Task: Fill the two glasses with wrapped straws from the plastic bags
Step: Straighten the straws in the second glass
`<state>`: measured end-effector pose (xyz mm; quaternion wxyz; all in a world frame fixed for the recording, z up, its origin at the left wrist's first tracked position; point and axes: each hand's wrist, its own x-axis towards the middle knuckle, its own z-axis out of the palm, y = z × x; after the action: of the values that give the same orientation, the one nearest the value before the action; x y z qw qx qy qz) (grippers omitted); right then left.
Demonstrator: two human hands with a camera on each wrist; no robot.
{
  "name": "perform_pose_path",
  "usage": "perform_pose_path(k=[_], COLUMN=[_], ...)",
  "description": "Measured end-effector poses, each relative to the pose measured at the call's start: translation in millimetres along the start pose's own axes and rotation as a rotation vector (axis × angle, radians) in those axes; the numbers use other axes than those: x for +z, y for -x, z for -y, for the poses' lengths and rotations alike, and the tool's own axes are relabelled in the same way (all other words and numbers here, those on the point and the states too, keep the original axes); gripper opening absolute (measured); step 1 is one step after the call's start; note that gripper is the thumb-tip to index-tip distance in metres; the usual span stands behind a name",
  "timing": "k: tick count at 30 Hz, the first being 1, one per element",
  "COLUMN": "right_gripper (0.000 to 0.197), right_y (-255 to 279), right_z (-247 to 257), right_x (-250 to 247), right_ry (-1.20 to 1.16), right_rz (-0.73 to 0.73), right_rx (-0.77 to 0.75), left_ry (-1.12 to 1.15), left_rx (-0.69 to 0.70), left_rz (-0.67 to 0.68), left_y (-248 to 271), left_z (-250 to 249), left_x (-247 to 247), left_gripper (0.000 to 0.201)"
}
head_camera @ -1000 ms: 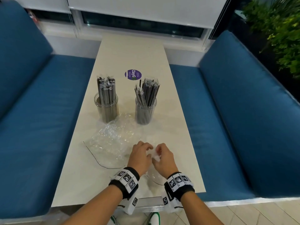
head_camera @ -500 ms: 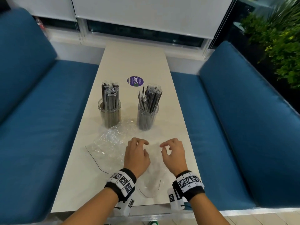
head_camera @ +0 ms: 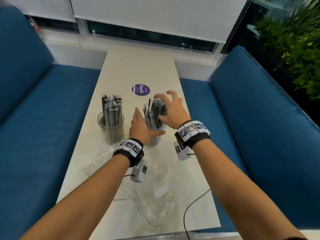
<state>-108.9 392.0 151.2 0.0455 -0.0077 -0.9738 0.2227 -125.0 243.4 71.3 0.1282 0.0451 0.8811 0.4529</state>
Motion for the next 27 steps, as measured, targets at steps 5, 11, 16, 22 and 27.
perform_pose_path(k=[5, 11, 16, 22, 27], right_gripper=[0.026, 0.038, 0.077, 0.034, 0.018], right_y=[-13.1, 6.8, 21.4, 8.8, 6.4], right_z=[-7.6, -9.6, -2.7, 4.6, -3.5], right_x=[16.1, 21.1, 15.5, 34.2, 38.8], right_ry=[-0.057, -0.174, -0.115, -0.018, -0.268], right_rz=[-0.011, -0.077, -0.005, -0.104, -0.395], right_rx=[-0.028, 0.092, 0.048, -0.067, 0.008], left_ry=[0.004, -0.053, -0.120, -0.138, -0.100], left_rx=[0.082, 0.144, 0.126, 0.089, 0.081], left_rz=[-0.019, -0.033, 0.001, 0.004, 0.002], left_y=[-18.5, -11.3, -7.7, -10.0, -16.2], left_z=[14.9, 11.7, 6.0, 4.6, 8.6], left_x=[13.6, 12.7, 7.4, 8.5, 12.7], left_gripper=[0.112, 0.091, 0.090, 0.087, 0.099])
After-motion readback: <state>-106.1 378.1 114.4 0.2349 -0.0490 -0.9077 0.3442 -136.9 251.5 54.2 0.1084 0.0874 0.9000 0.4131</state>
